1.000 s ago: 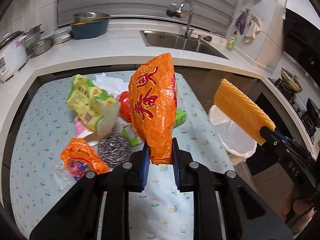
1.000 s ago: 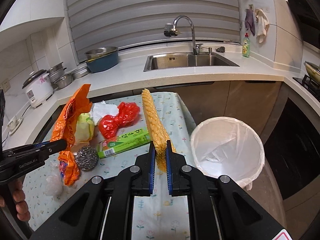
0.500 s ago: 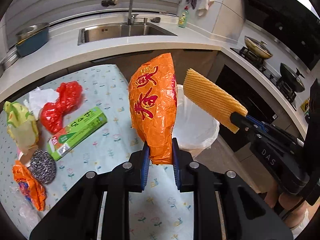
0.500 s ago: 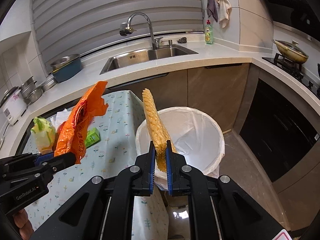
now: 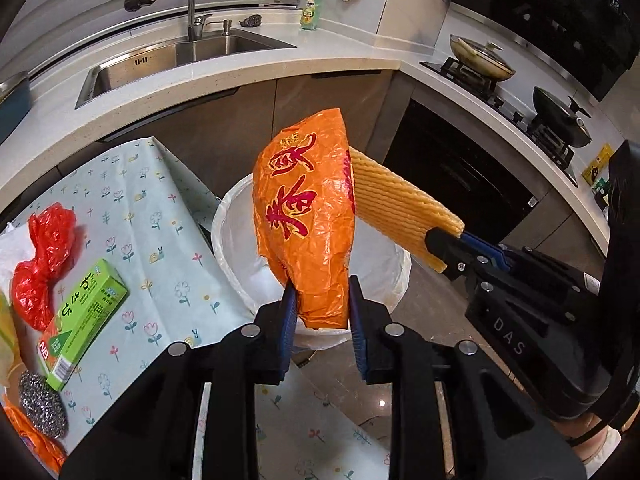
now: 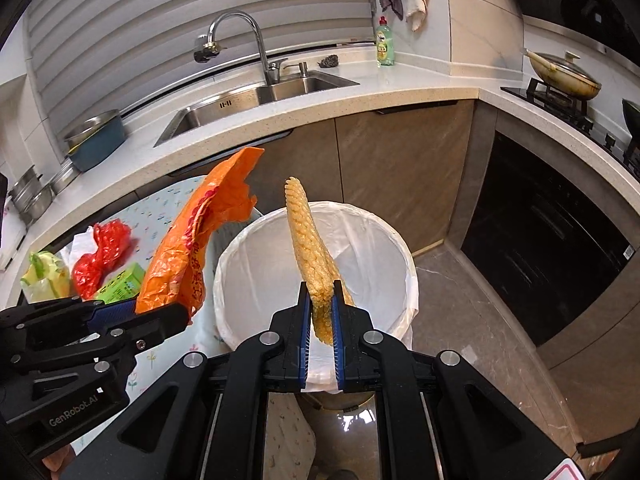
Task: Collect trash
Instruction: 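Carry both items over the bin and open both tools to drop them, then grasp the clear plastic wrap with the left tool, then grasp the orange patterned bag with the right tool while the left tool holds the wrap, then move both tools over the bin and open them to drop the items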
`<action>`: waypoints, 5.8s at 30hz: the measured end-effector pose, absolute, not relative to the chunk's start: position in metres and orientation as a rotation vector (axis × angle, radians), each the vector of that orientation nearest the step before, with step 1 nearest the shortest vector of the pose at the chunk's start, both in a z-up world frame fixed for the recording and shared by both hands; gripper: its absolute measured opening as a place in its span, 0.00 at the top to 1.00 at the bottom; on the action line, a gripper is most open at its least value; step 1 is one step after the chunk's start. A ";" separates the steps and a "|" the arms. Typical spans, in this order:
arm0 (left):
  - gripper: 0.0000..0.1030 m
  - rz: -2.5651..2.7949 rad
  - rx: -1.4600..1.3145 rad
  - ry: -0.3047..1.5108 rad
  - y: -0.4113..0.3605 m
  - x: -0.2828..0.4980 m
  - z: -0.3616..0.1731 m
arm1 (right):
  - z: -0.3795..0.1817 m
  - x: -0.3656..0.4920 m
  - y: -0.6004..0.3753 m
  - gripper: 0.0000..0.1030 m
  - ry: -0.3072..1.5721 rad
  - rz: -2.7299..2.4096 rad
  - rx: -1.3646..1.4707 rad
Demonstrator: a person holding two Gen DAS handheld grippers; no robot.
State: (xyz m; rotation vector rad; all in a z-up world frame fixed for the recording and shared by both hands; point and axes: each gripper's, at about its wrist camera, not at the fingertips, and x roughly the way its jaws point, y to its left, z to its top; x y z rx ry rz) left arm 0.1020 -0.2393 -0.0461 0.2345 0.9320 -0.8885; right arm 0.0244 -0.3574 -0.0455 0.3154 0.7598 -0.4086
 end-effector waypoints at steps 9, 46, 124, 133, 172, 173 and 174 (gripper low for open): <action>0.51 -0.824 0.192 0.943 -0.242 0.128 -0.053 | -0.048 0.040 -0.368 0.63 0.723 -0.408 0.328; 0.21 -0.137 0.007 0.923 0.078 0.107 -0.035 | -0.017 0.043 -0.139 0.55 0.718 -0.056 0.212; 0.80 -0.349 0.022 0.897 0.071 0.102 -0.014 | -0.011 0.055 -0.094 0.92 0.661 -0.029 0.251; 0.80 -0.437 0.073 0.880 0.006 0.093 -0.005 | -0.003 0.032 -0.165 0.92 0.619 -0.144 0.288; 0.78 -0.899 0.233 0.925 -0.249 0.138 -0.041 | -0.037 0.049 -0.389 0.92 0.636 -0.484 0.359; 0.78 -0.900 0.241 0.922 -0.253 0.139 -0.043 | -0.038 0.051 -0.391 0.92 0.639 -0.486 0.361; 0.76 -0.903 0.239 0.917 -0.255 0.140 -0.044 | -0.040 0.054 -0.394 0.92 0.643 -0.487 0.363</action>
